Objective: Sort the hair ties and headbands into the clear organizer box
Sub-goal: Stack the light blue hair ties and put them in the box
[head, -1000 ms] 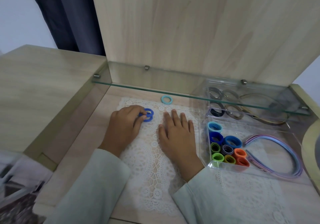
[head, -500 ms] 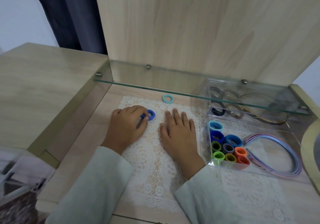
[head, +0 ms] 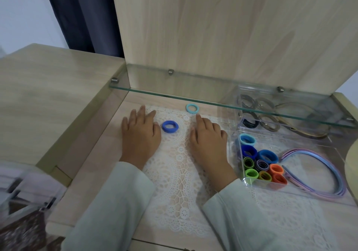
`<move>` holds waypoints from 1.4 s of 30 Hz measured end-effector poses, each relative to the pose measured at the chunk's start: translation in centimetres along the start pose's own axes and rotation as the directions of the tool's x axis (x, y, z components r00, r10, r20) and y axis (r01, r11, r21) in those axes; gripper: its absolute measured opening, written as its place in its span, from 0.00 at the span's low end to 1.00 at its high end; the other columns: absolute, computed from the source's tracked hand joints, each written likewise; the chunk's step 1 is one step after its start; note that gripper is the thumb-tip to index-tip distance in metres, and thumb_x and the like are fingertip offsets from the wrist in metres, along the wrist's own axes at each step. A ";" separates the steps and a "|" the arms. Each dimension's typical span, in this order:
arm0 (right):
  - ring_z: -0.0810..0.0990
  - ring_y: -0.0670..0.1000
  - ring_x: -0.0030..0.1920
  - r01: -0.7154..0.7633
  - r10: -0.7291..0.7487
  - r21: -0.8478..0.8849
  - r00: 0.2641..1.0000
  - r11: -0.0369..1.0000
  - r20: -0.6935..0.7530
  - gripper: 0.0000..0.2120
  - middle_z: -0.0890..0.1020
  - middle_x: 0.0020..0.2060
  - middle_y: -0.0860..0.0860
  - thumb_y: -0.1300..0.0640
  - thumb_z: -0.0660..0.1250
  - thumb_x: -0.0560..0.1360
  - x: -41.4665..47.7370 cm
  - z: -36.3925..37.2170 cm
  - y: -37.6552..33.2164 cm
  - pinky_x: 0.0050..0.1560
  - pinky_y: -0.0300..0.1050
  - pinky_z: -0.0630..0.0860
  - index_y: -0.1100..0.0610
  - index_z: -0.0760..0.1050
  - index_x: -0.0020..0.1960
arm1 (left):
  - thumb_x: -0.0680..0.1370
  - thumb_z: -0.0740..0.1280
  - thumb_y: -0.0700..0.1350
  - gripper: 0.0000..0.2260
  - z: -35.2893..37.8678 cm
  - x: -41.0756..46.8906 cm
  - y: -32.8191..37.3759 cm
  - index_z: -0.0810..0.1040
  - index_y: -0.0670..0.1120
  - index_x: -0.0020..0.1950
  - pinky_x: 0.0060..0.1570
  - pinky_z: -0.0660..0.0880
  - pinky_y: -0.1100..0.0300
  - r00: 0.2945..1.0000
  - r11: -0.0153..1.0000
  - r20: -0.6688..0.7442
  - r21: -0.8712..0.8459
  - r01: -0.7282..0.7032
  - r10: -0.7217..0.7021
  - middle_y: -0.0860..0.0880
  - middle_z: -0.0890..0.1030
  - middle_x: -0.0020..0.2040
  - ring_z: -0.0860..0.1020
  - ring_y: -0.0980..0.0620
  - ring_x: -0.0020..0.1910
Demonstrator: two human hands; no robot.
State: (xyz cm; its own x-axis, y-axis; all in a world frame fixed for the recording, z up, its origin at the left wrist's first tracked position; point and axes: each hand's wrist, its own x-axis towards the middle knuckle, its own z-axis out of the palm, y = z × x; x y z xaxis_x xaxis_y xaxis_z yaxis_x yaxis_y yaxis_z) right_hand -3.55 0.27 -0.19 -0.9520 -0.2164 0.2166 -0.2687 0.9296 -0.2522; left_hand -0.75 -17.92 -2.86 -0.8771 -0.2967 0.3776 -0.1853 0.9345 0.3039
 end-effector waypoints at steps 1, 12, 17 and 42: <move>0.68 0.54 0.64 -0.013 0.013 -0.018 1.000 1.000 -0.007 0.24 0.70 0.68 0.51 0.49 0.50 0.82 0.3 0.1 -0.2 0.63 0.54 0.63 0.52 0.56 0.77 | 0.78 0.49 0.51 0.26 0.0 0.0 0.0 0.75 0.45 0.70 0.68 0.63 0.36 1.000 1.000 0.025 0.019 0.001 -0.002 0.39 0.72 0.72 0.69 0.34 0.71; 0.68 0.57 0.56 -0.073 0.071 -0.035 0.996 0.997 -0.057 0.23 0.71 0.59 0.55 0.58 0.53 0.80 3.6 1.0 -0.9 0.55 0.52 0.66 0.46 0.59 0.74 | 0.78 0.49 0.52 0.27 -0.2 0.1 0.0 0.67 0.50 0.76 0.74 0.54 0.41 0.989 0.999 0.142 0.024 0.037 -0.040 0.42 0.63 0.77 0.60 0.38 0.76; 0.68 0.56 0.56 -0.052 0.049 -0.042 0.996 0.998 -0.078 0.21 0.70 0.59 0.55 0.57 0.53 0.81 3.8 1.3 -0.8 0.55 0.51 0.65 0.45 0.62 0.73 | 0.82 0.52 0.50 0.23 -0.4 0.2 0.2 0.64 0.51 0.78 0.75 0.52 0.43 0.986 0.998 0.158 0.039 0.045 -0.051 0.44 0.61 0.79 0.58 0.40 0.77; 0.69 0.48 0.50 0.355 -0.267 0.396 0.928 0.847 -0.262 0.05 0.76 0.50 0.48 0.58 0.67 0.77 1.4 1.3 -0.7 0.49 0.47 0.72 0.54 0.79 0.52 | 0.82 0.53 0.50 0.23 -0.7 0.1 0.4 0.65 0.51 0.77 0.75 0.53 0.43 0.984 0.998 0.167 0.013 0.058 -0.059 0.44 0.61 0.79 0.58 0.41 0.78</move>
State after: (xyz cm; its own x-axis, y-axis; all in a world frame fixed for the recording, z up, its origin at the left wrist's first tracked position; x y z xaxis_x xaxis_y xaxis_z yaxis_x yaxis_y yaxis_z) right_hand -4.94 -1.06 -0.96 -0.7729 -0.3708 0.5149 -0.6239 0.5920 -0.5101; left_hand -0.63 -17.75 -2.05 -0.9263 -0.3143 0.2079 -0.2411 0.9184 0.3138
